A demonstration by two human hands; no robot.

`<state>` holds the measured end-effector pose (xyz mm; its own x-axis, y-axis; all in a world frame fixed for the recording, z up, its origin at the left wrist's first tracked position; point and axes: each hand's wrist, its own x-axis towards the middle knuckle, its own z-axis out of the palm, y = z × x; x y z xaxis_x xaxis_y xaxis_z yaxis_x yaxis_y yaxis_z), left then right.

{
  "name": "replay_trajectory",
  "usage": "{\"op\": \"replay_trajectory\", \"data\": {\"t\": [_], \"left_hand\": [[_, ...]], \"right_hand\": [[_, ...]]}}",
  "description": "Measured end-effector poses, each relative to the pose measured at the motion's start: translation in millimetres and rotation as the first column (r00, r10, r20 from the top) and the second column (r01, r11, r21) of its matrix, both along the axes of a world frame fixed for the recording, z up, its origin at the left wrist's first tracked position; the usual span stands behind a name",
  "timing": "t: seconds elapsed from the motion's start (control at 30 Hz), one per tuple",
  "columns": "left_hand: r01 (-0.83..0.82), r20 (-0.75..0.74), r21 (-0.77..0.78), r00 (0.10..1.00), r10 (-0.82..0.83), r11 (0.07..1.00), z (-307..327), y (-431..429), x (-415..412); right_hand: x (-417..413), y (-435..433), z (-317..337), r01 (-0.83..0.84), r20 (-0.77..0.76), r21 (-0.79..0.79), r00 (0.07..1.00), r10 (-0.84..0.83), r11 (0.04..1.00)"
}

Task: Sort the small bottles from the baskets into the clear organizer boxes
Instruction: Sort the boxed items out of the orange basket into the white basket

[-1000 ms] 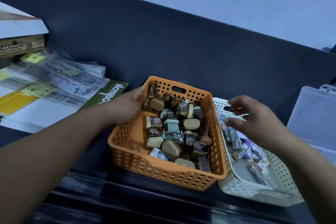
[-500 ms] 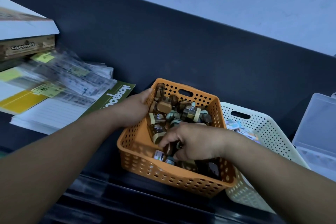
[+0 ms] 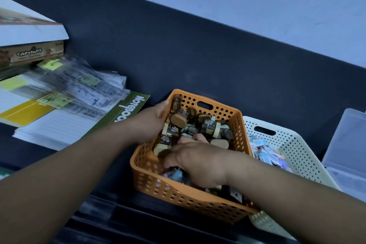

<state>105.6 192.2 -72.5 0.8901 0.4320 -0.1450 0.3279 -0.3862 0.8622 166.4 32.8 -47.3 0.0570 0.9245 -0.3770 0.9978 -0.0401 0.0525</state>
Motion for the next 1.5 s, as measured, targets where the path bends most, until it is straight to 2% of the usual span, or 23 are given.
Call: {"op": "replay_trajectory", "data": {"t": [0.13,0.3,0.37,0.57,0.7,0.8,0.97,1.07,1.2,1.27,1.3,1.37,1.4,1.43,1.5], "left_hand": [[0.008,0.011,0.012,1.000,-0.008,1.000,4,-4,1],[0.011,-0.005,0.030,1.000,-0.011,0.999,7,-5,0],[0.016,0.005,0.023,1.000,-0.016,1.000,10,-8,-2],[0.037,0.047,-0.003,0.998,-0.037,0.999,17,-13,-5],[0.055,0.030,-0.033,0.998,-0.054,0.998,17,-13,-7],[0.032,-0.030,0.002,0.999,-0.032,0.999,19,-14,-7],[0.022,-0.002,0.029,1.000,-0.022,0.999,23,-21,-7],[0.033,0.027,0.027,0.999,-0.033,0.999,25,-24,-7],[0.023,0.008,0.035,1.000,-0.023,0.999,23,-21,-7],[0.017,-0.020,0.053,1.000,-0.016,0.998,22,-19,-8],[0.015,-0.028,0.058,1.000,-0.013,0.998,22,-19,-9],[0.017,-0.027,0.039,1.000,-0.016,0.999,23,-19,-10],[0.022,-0.024,0.022,0.999,-0.022,1.000,22,-18,-10],[0.024,-0.028,0.008,0.999,-0.024,1.000,22,-18,-10],[0.022,-0.040,-0.002,0.999,-0.022,1.000,22,-17,-10]], "right_hand": [[5,-8,-3,0.146,-0.211,0.059,0.969,-0.130,0.988],[8,-6,-9,0.174,-0.266,0.029,0.950,-0.160,0.984],[10,-6,-12,0.202,-0.366,0.031,0.914,-0.177,0.979],[24,-13,1,0.430,-0.735,0.092,0.638,-0.230,0.898],[43,-33,21,0.550,-0.831,0.150,0.520,-0.197,0.821],[61,-56,32,0.685,-0.888,0.182,0.422,-0.180,0.706],[90,-99,38,0.825,-0.879,0.258,0.417,-0.233,0.502],[103,-129,40,0.882,-0.830,0.288,0.424,-0.362,0.373],[122,-157,24,0.927,-0.699,0.256,0.374,-0.610,0.275],[125,-158,18,0.913,-0.608,0.338,0.398,-0.687,0.229],[120,-154,19,0.885,-0.576,0.410,0.438,-0.691,0.220],[103,-137,26,0.805,-0.551,0.542,0.558,-0.621,0.242],[91,-125,30,0.775,-0.564,0.565,0.613,-0.554,0.282],[77,-113,34,0.758,-0.597,0.553,0.650,-0.470,0.344],[46,-89,40,0.698,-0.657,0.461,0.684,-0.318,0.548]]}}
